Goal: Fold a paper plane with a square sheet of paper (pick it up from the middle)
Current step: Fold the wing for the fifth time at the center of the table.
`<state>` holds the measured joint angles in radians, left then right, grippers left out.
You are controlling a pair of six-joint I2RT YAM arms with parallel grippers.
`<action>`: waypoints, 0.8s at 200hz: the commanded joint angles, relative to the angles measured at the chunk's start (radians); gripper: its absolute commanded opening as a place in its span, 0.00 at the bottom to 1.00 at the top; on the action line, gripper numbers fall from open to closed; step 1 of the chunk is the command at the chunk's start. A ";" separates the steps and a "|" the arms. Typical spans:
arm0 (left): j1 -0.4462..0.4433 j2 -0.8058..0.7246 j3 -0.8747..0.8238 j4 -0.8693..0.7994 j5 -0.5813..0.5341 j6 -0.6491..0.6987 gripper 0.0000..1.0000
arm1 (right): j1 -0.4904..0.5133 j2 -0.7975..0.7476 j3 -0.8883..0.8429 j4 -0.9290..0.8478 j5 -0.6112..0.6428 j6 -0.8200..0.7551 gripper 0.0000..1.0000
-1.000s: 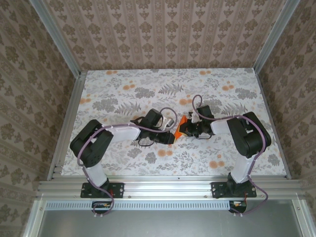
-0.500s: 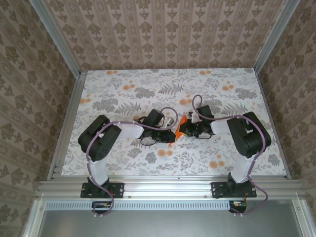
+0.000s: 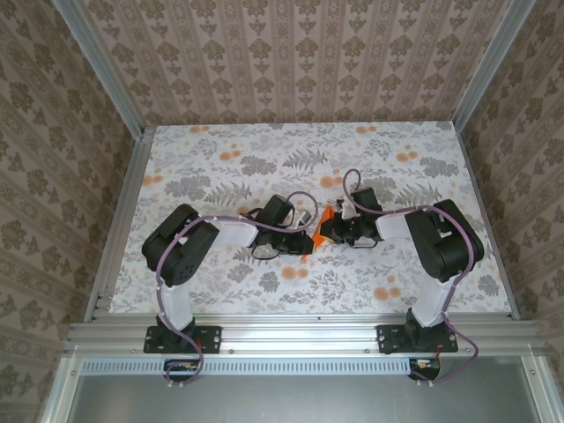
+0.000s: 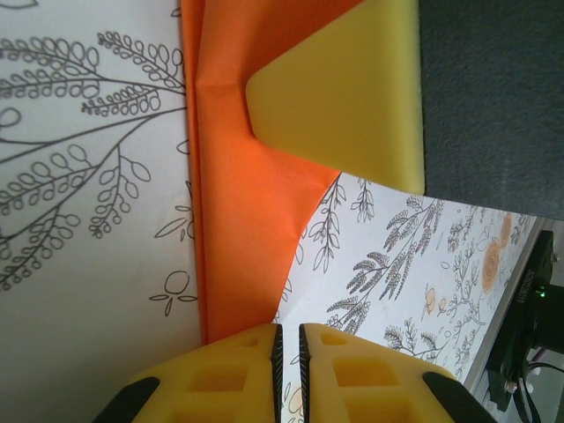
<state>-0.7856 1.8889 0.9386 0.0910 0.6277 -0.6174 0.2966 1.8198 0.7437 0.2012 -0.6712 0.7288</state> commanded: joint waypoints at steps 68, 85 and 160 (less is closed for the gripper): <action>0.008 -0.029 0.031 0.032 -0.059 -0.034 0.16 | -0.019 0.098 -0.040 -0.104 0.220 -0.028 0.11; 0.008 -0.013 0.038 0.025 -0.065 -0.033 0.16 | -0.018 0.096 -0.041 -0.102 0.218 -0.028 0.11; -0.001 0.031 0.045 -0.028 -0.093 -0.009 0.15 | -0.019 0.096 -0.040 -0.101 0.216 -0.026 0.11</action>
<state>-0.7841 1.8862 0.9565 0.0998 0.5552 -0.6361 0.2966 1.8198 0.7437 0.2012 -0.6712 0.7288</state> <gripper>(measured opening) 0.149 0.114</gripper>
